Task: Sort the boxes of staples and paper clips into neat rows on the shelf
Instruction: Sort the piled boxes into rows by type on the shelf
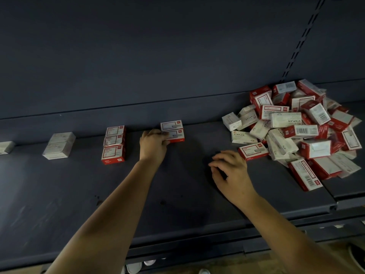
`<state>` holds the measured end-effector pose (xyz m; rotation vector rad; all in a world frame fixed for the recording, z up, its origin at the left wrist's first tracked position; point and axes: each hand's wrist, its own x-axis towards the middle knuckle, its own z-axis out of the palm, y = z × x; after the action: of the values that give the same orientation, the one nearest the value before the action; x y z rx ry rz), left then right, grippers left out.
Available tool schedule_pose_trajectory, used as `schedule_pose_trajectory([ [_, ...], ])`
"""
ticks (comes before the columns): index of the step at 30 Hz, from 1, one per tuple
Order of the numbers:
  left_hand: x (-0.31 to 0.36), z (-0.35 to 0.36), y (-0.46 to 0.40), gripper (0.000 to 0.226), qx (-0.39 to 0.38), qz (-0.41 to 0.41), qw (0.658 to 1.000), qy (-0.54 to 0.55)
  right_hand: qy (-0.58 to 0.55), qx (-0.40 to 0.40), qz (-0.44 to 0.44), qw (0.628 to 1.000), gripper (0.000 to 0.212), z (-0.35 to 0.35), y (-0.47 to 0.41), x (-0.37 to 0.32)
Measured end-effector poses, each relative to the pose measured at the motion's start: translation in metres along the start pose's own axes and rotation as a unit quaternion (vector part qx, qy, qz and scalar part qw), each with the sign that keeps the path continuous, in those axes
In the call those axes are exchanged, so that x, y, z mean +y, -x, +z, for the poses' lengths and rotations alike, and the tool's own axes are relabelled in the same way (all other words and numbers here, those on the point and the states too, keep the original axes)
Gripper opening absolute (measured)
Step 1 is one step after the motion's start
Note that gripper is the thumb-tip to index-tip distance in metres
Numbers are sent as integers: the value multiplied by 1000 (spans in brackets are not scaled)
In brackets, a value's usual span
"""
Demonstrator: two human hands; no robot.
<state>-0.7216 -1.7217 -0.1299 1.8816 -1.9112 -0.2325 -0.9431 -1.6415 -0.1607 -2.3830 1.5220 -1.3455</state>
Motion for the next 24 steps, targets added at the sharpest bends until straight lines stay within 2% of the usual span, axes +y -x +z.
schedule_pose_trajectory([
  [11,14,-4,5,37,-10,-21,996,-84,16,-9,26,999,23,-7,-3,3],
  [15,35,4,30,36,4,29,997,-71,46,3,62,997,27,-25,1,7],
  [19,64,18,58,27,28,116,992,-28,55,5,91,994,27,-54,13,21],
  [24,104,34,76,23,28,181,983,-11,79,47,103,990,26,-92,28,42],
])
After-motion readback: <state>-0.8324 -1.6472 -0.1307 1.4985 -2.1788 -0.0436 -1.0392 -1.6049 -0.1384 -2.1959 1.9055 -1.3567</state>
